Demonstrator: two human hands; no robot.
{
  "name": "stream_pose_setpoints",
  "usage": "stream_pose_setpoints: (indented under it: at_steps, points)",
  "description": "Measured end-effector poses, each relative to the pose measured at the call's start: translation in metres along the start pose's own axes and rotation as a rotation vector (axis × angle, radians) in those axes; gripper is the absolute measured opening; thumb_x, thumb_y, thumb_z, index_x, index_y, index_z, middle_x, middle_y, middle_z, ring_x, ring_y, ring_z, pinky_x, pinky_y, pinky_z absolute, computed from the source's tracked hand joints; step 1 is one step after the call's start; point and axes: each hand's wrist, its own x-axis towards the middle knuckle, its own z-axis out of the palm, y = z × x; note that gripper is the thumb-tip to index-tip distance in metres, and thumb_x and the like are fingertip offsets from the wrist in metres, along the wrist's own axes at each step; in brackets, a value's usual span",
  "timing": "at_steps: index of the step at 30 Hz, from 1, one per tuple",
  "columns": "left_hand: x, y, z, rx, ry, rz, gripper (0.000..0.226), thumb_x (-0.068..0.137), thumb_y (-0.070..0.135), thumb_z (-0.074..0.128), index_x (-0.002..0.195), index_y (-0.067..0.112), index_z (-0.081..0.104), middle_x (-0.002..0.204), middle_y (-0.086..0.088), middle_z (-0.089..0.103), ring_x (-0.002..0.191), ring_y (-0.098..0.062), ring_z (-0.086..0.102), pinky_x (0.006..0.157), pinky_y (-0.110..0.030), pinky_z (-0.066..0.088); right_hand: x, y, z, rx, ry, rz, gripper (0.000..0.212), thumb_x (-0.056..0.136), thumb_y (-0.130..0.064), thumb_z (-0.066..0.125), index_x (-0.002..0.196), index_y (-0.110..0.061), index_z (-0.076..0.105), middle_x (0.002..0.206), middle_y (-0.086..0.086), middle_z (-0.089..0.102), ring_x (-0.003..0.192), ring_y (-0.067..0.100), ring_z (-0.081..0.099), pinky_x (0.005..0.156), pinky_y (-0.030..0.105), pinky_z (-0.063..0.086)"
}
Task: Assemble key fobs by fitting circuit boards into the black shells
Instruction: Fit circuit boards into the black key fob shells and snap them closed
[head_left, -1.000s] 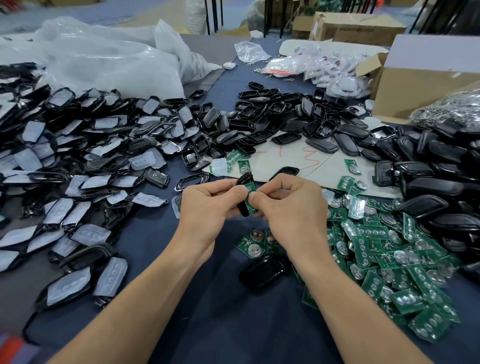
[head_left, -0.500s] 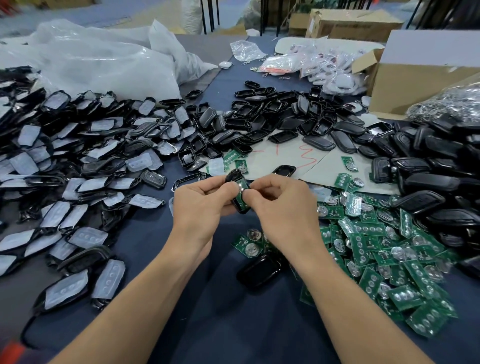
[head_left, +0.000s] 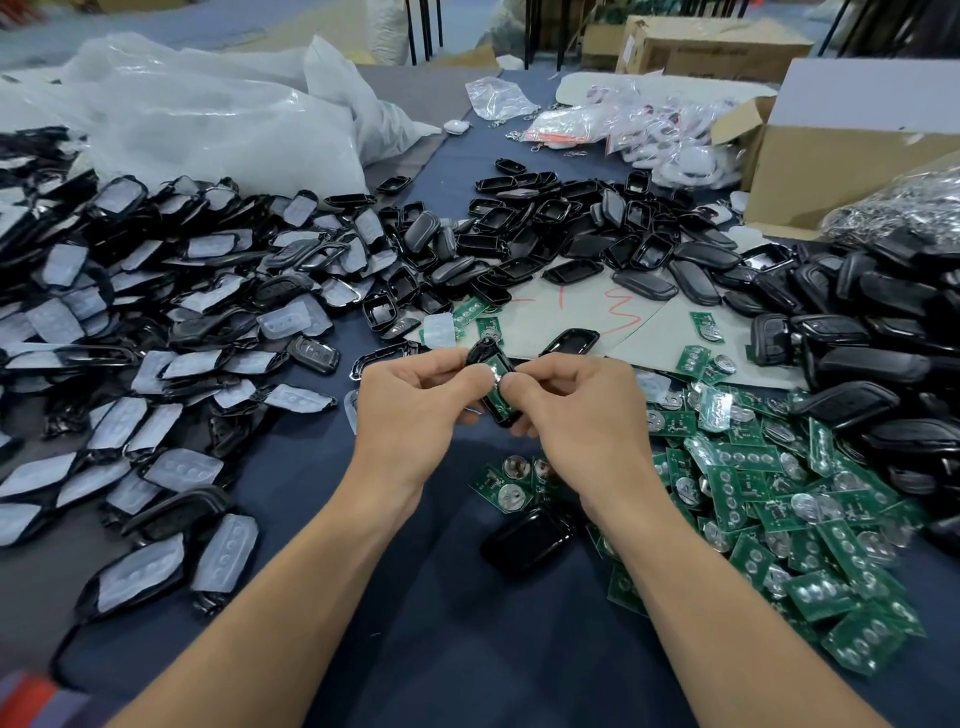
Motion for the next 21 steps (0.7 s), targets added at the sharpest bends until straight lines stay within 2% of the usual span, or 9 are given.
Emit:
stream_pose_setpoints:
  at_steps: [2, 6, 9, 13, 15, 19, 21]
  points:
    - [0.0007, -0.0010, -0.0011, -0.025, -0.002, -0.031, 0.018, 0.080, 0.008, 0.087, 0.095, 0.016, 0.082, 0.074, -0.003, 0.078, 0.055, -0.011, 0.064, 0.059, -0.021, 0.054, 0.0002, 0.0008, 0.0001, -0.002, -0.002, 0.001, 0.011, 0.080, -0.026, 0.079, 0.077, -0.036, 0.076, 0.058, -0.007, 0.072, 0.047, 0.008, 0.066, 0.050, 0.019, 0.047]
    - [0.0004, -0.0011, -0.0009, -0.060, 0.006, -0.036, 0.020, 0.080, 0.006, 0.087, 0.088, 0.023, 0.080, 0.074, -0.002, 0.079, 0.056, -0.011, 0.065, 0.060, -0.021, 0.056, 0.0008, 0.0019, 0.0019, 0.019, 0.013, -0.006, 0.017, 0.079, -0.023, 0.080, 0.081, -0.040, 0.075, 0.064, -0.007, 0.073, 0.051, 0.009, 0.065, 0.054, 0.029, 0.052]
    - [-0.0002, -0.0009, 0.0003, -0.067, 0.013, -0.030, 0.016, 0.080, 0.005, 0.085, 0.089, 0.017, 0.082, 0.072, -0.002, 0.078, 0.056, -0.010, 0.065, 0.060, -0.021, 0.055, 0.0009, 0.0031, 0.0031, 0.007, 0.023, -0.022, 0.021, 0.079, -0.023, 0.080, 0.082, -0.042, 0.074, 0.066, -0.010, 0.074, 0.056, 0.009, 0.066, 0.058, 0.033, 0.056]
    - [-0.0013, -0.0017, 0.0010, -0.052, 0.036, -0.007, 0.015, 0.080, 0.004, 0.085, 0.089, 0.015, 0.081, 0.071, -0.001, 0.078, 0.056, -0.009, 0.066, 0.059, -0.020, 0.056, 0.0000, 0.0059, 0.0048, -0.007, 0.024, -0.010, 0.009, 0.078, -0.029, 0.077, 0.080, -0.037, 0.074, 0.068, -0.011, 0.074, 0.060, 0.011, 0.068, 0.064, 0.035, 0.058]
    - [-0.0017, -0.0024, 0.0003, -0.038, 0.035, 0.001, 0.015, 0.080, 0.005, 0.086, 0.093, 0.011, 0.081, 0.073, -0.003, 0.079, 0.058, -0.010, 0.068, 0.059, -0.020, 0.056, -0.0002, 0.0055, 0.0047, -0.004, 0.003, -0.014, 0.011, 0.078, -0.029, 0.075, 0.082, -0.038, 0.073, 0.069, -0.010, 0.074, 0.061, 0.012, 0.068, 0.066, 0.038, 0.059]
    - [-0.0020, -0.0028, -0.0008, -0.006, 0.050, 0.043, 0.013, 0.081, 0.009, 0.086, 0.083, 0.022, 0.083, 0.072, -0.004, 0.078, 0.058, -0.012, 0.069, 0.059, -0.023, 0.057, -0.0007, 0.0037, 0.0036, 0.003, -0.067, -0.035, 0.005, 0.078, -0.026, 0.072, 0.080, -0.030, 0.075, 0.069, -0.005, 0.074, 0.059, 0.019, 0.066, 0.058, 0.039, 0.053]
    - [-0.0032, -0.0010, -0.0004, -0.006, 0.063, 0.064, 0.018, 0.082, 0.011, 0.086, 0.074, 0.027, 0.083, 0.069, -0.004, 0.077, 0.055, -0.012, 0.068, 0.058, -0.022, 0.056, -0.0020, 0.0028, 0.0045, 0.004, -0.110, -0.044, 0.006, 0.078, -0.027, 0.070, 0.082, -0.026, 0.074, 0.069, -0.001, 0.074, 0.058, 0.024, 0.066, 0.060, 0.042, 0.054]
